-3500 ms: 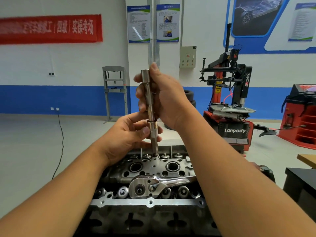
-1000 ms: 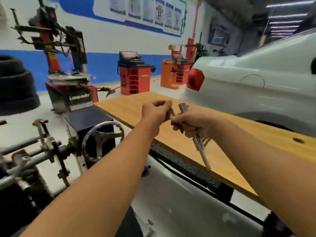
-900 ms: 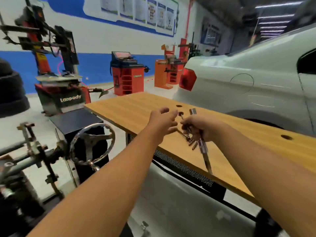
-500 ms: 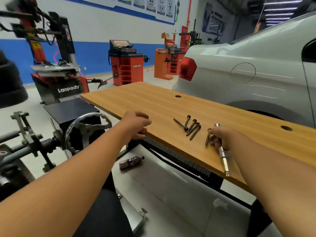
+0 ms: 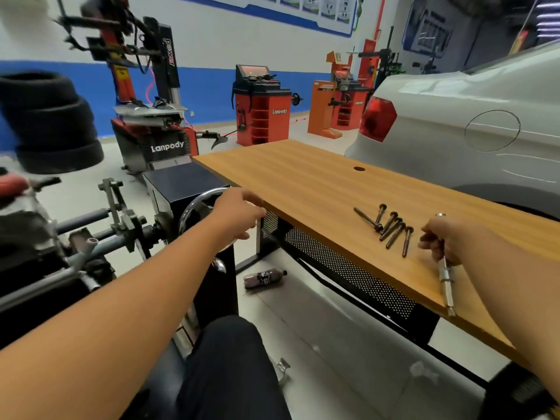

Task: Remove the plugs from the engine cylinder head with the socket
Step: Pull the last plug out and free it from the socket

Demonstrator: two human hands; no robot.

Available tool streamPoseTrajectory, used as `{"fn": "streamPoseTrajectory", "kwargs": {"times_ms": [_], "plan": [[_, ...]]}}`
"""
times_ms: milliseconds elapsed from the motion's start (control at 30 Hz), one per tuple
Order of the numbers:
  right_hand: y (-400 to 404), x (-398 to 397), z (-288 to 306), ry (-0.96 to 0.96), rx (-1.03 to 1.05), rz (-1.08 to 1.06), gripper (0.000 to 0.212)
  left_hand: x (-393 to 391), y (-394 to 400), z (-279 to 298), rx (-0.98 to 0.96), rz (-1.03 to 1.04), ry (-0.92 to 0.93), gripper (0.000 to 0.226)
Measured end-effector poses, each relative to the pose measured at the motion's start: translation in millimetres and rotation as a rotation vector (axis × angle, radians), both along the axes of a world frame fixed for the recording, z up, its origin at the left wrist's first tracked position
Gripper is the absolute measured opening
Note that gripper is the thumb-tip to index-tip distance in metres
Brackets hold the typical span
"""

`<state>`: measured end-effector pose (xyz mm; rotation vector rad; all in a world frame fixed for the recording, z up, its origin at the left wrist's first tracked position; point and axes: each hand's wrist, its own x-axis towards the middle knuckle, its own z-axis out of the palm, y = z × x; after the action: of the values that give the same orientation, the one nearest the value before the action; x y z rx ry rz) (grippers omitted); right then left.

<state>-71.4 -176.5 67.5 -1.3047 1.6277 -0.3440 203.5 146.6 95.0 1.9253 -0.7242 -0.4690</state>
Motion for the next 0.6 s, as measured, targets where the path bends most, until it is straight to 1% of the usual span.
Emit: {"fn": "streamPoseTrajectory", "kwargs": {"times_ms": [67,100,133,167,267,300,333,367,400,433,467,500,533,567,600], "plan": [[10,13,13,-0.019,-0.045,0.017,0.021,2,3,-5,0.027,-0.007,-0.031,0.015],[20,28,22,-0.047,-0.061,0.040,0.022,0,5,-6,0.032,-0.009,-0.050,0.013],[36,48,34,-0.097,-0.067,0.078,0.023,-2,7,-5,0.024,-0.020,-0.057,0.010],[57,73,48,-0.168,-0.057,0.142,0.025,-4,9,-4,0.002,-0.048,-0.039,0.015],[152,171,91,-0.432,0.002,0.426,0.030,-4,23,10,-0.076,-0.172,0.091,0.061],[190,207,105,-0.528,0.000,0.518,0.031,-1,32,18,-0.131,-0.190,0.100,0.069],[234,243,119,-0.638,-0.005,0.609,0.031,6,48,27,-0.216,-0.168,0.093,0.069],[280,276,132,-0.747,-0.002,0.701,0.032,16,69,38,-0.332,-0.094,0.086,0.063],[329,304,147,-0.848,0.021,0.805,0.035,31,97,50,-0.451,0.041,0.086,0.058],[376,326,161,-0.940,0.059,0.913,0.039,49,130,61,-0.536,0.231,0.061,0.059],[420,345,175,-1.030,0.093,1.019,0.043,70,170,70,-0.574,0.414,-0.005,0.063],[457,362,186,-1.111,0.076,1.111,0.045,90,215,81,-0.567,0.550,-0.090,0.063],[488,380,194,-1.172,-0.019,1.182,0.042,109,260,90,-0.560,0.644,-0.174,0.060],[515,397,195,-1.186,-0.177,1.247,0.036,129,304,96,-0.552,0.715,-0.248,0.055],[540,414,189,-1.148,-0.355,1.333,0.031,147,348,102,-0.552,0.781,-0.293,0.052]]}}
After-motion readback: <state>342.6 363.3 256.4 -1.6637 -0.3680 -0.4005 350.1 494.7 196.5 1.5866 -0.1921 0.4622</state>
